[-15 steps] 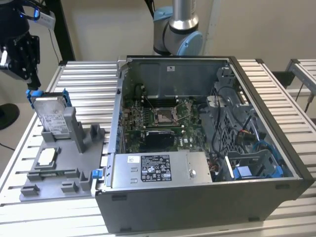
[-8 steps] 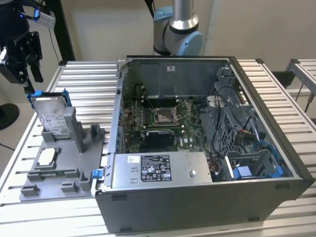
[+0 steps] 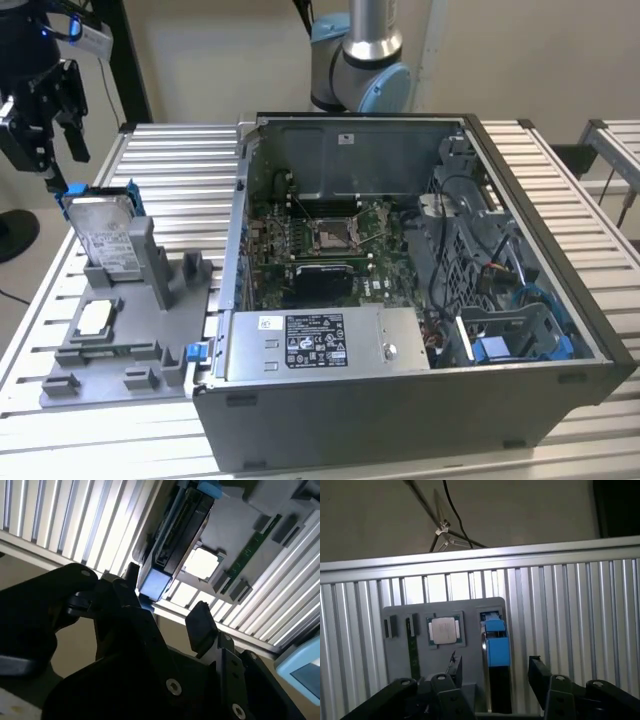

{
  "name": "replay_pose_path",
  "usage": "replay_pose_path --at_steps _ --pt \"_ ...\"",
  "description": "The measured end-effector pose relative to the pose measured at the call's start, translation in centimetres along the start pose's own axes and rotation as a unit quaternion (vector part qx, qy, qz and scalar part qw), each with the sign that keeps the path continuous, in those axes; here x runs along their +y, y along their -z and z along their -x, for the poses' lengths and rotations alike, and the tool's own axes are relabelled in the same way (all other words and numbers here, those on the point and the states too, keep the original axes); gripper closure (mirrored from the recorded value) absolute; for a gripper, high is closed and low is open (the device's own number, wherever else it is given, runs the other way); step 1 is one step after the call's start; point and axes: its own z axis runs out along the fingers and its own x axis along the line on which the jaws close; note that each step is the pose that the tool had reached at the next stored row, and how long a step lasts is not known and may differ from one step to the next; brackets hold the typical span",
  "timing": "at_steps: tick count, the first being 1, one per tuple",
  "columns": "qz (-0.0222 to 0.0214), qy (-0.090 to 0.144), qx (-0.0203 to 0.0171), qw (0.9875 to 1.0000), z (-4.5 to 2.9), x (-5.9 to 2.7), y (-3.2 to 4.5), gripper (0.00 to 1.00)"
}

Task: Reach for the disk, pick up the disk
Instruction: 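Pick up the disk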

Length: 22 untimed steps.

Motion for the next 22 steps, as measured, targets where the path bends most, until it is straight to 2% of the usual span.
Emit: replay_pose_path --at_steps 4,7,14,22 --pt "-0.006 0.004 -0.0005 1.0 0.8 0.16 -0.66 0.0" --pt "-0.0094 0.008 -0.0006 0.9999 1.12 0.46 -1.19 0.0" --pt "-0.0091 0.038 0.0002 0.9992 1.01 0.62 -1.69 0.0" --pt "-0.0087 0.05 0.0037 0.9987 0.19 0.46 -2.15 0.0"
